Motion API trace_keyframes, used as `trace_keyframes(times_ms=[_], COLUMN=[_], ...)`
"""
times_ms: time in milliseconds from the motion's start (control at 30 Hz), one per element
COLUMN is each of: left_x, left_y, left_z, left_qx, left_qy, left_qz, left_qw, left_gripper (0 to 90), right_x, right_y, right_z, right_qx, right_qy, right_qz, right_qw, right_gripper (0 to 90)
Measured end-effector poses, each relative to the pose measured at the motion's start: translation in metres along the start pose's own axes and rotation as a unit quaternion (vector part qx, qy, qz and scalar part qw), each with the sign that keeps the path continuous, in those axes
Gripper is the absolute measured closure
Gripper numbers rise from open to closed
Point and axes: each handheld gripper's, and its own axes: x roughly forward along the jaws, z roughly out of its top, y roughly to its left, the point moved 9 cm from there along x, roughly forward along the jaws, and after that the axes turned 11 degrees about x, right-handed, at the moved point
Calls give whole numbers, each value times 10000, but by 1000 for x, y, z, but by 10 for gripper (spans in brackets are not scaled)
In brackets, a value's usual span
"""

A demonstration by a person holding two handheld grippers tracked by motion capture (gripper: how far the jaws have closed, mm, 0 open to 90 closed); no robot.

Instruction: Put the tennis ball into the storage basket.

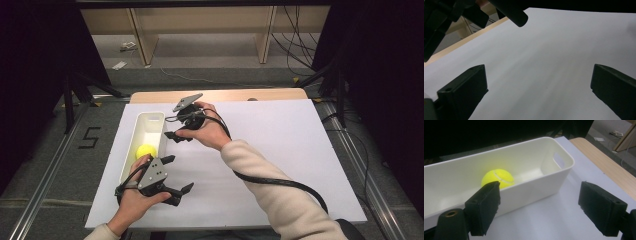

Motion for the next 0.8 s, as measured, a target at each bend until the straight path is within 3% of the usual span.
trace_keyframes(times_ms=[800], left_x=[-1], left_y=[1], left_z=[0], left_qx=[-7], left_qy=[-1], left_qz=[10], left_qw=[10000], left_gripper=[2], right_x=[-34], right_y=[-26], right_z=[-28], right_qx=[272], right_qy=[-102], right_qz=[-207], right_qw=[9994], right_gripper=[186])
